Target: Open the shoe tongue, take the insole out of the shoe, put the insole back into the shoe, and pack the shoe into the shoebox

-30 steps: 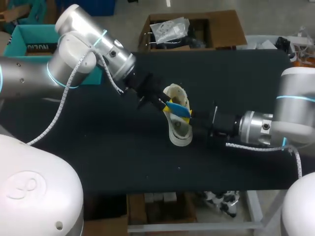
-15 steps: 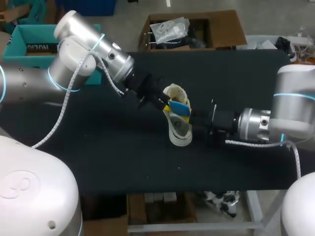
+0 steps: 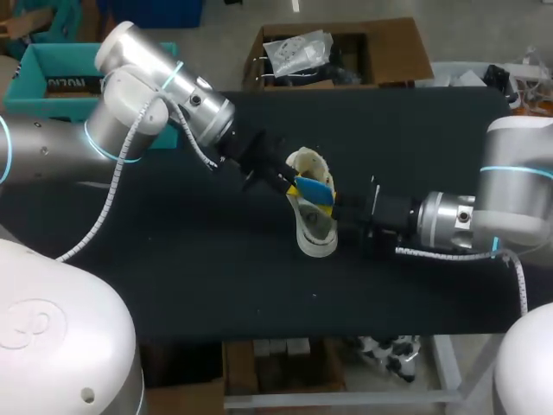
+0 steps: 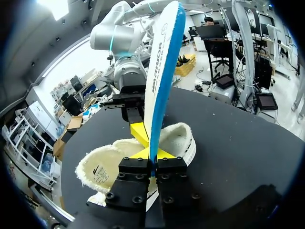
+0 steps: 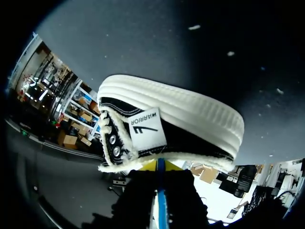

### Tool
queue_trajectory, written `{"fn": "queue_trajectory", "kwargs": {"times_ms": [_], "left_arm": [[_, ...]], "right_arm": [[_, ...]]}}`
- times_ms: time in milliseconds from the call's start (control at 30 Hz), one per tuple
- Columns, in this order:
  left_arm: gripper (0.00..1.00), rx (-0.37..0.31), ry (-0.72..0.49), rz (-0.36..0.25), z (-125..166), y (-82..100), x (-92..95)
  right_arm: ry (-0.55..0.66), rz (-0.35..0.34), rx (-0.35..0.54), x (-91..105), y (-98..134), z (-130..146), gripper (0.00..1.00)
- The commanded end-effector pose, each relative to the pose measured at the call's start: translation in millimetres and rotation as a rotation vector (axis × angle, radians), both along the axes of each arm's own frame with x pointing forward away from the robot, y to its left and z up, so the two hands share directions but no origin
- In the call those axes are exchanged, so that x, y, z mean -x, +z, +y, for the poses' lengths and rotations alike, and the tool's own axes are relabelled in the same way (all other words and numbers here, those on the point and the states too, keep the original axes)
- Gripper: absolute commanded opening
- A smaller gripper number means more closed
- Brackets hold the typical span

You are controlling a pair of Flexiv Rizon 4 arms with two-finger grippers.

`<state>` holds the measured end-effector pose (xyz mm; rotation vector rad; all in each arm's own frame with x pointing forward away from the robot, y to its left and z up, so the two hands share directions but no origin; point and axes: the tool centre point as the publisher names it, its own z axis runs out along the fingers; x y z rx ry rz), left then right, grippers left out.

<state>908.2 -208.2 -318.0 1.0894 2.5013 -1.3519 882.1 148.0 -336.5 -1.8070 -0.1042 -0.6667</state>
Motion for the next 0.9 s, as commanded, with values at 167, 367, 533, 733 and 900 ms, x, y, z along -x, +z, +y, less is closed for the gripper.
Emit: {"fn": "queue_trajectory", "kwargs": {"times_ms": [167, 367, 533, 733, 900], "left_arm": [[0.00, 0.003, -0.001, 0.002, 0, -1.1, -0.7], [0.00, 0.035, -0.028, -0.049, 1, 3.4, 10.2], [0.09, 0.040, -0.032, -0.064, -1, 0.1, 10.3], [0.75, 0.048, -0.047, -0.084, -2, 1.5, 9.7], [0.47, 0.064, -0.055, -0.111, 1, 12.9, 14.6]], "right_arm": [[0.002, -0.002, -0.005, 0.2, -1, -1, 0.00], [-0.020, -0.060, 0.015, 4.8, 1, -2, 0.00], [-0.040, -0.065, 0.029, 1.7, -6, -2, 0.00], [-0.050, -0.075, 0.050, -5.4, -13, 0, 0.00], [-0.070, -0.077, 0.050, -12.8, -18, -1, 0.00]]}}
